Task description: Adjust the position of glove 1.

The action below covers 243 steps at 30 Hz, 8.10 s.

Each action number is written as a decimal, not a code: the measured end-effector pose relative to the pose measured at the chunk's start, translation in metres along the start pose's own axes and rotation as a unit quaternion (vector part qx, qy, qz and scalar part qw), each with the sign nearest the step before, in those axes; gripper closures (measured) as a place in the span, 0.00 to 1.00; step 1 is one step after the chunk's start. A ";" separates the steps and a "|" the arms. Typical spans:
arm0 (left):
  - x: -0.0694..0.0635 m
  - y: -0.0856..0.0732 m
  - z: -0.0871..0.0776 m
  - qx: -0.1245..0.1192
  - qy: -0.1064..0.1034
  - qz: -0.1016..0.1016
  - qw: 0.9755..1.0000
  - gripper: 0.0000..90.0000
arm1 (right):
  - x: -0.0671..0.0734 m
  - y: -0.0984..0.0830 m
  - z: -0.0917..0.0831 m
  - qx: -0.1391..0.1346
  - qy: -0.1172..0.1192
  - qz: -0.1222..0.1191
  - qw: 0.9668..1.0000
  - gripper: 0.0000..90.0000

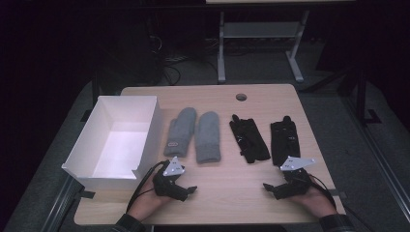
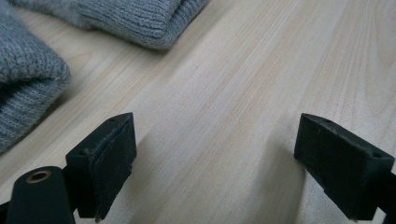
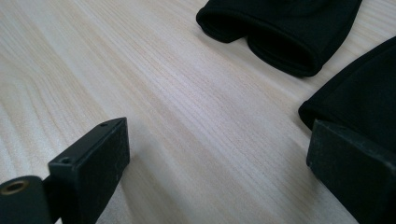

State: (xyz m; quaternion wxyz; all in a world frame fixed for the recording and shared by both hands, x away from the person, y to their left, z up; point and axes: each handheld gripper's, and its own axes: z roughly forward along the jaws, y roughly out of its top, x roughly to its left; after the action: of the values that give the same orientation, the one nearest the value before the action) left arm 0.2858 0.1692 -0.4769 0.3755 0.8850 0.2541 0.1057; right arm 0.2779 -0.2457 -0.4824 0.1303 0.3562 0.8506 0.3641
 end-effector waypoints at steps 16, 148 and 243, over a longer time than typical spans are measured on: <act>-0.001 0.001 0.002 -0.002 0.004 -0.007 1.000 0.14 | -0.004 0.010 -0.012 -0.025 0.025 0.009 0.999 0.43; -0.011 0.106 0.036 0.034 -0.086 0.029 0.995 1.00 | 0.001 0.004 0.001 -0.009 0.027 -0.025 0.999 0.21; 0.123 0.105 0.069 0.072 0.118 -0.140 0.981 1.00 | -0.001 0.002 0.000 -0.012 0.031 -0.032 0.999 0.21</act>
State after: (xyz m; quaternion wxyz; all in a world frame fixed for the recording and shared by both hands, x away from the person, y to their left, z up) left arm 0.4552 0.1304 -0.4506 0.2892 0.8469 0.4248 0.1368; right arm 0.2798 -0.2450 -0.4812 0.1193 0.3157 0.8609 0.3808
